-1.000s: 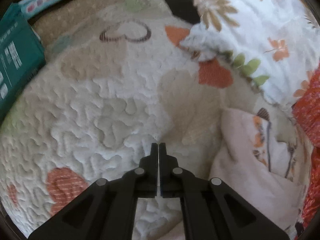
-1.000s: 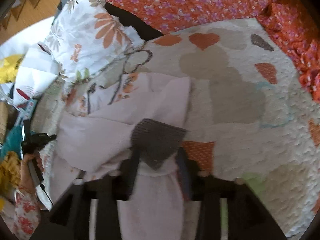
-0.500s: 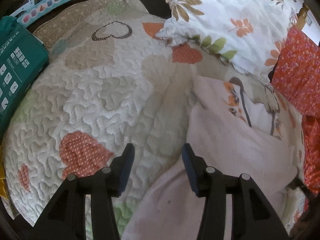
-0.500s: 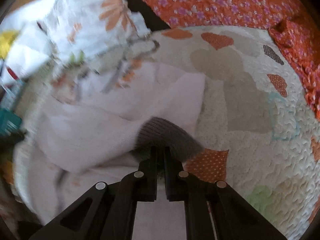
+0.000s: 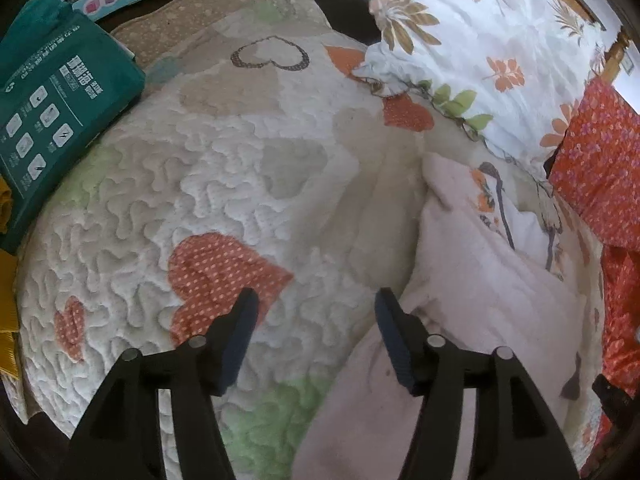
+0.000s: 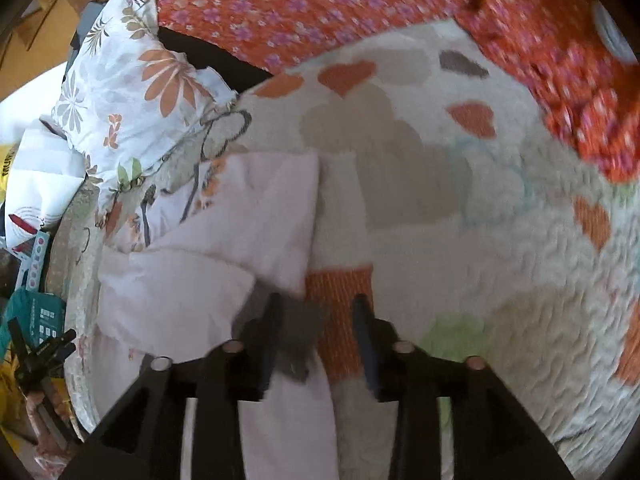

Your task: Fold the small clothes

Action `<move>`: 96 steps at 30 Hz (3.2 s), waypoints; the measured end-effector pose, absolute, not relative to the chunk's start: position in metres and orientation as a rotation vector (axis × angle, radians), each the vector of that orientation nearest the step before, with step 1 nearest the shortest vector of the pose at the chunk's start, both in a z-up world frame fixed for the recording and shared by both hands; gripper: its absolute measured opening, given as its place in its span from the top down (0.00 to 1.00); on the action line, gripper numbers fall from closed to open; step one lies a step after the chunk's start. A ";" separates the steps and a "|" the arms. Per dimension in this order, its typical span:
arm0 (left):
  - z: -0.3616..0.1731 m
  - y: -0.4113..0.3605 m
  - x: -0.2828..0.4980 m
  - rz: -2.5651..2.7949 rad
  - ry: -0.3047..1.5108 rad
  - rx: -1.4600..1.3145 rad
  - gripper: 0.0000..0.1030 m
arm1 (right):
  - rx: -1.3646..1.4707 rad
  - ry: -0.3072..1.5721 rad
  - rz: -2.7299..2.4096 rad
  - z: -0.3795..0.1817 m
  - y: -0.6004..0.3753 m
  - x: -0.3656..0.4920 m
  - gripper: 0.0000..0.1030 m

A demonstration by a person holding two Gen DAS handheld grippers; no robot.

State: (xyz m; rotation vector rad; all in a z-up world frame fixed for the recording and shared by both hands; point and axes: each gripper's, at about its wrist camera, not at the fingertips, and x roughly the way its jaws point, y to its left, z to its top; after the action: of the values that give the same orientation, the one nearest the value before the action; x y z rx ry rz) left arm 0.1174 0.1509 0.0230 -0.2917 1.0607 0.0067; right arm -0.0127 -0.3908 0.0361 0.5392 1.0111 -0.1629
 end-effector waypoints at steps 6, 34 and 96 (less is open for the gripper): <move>0.009 0.156 0.095 -0.003 1.088 -0.219 0.41 | 0.579 1.041 -0.112 0.001 -0.382 -0.060 0.60; -0.033 0.130 -0.060 -0.269 1.087 -0.451 0.51 | 1.051 0.905 0.384 -0.067 -0.344 -0.161 0.60; -0.016 0.123 -0.207 -0.385 1.145 -0.662 0.91 | 0.935 1.014 0.372 -0.047 -0.324 -0.274 0.93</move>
State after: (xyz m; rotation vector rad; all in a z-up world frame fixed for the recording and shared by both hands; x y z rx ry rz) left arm -0.2066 0.1227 -0.0163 -0.6619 1.1452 -0.3854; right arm -0.2744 -0.3243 -0.0465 0.9353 1.0143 0.3724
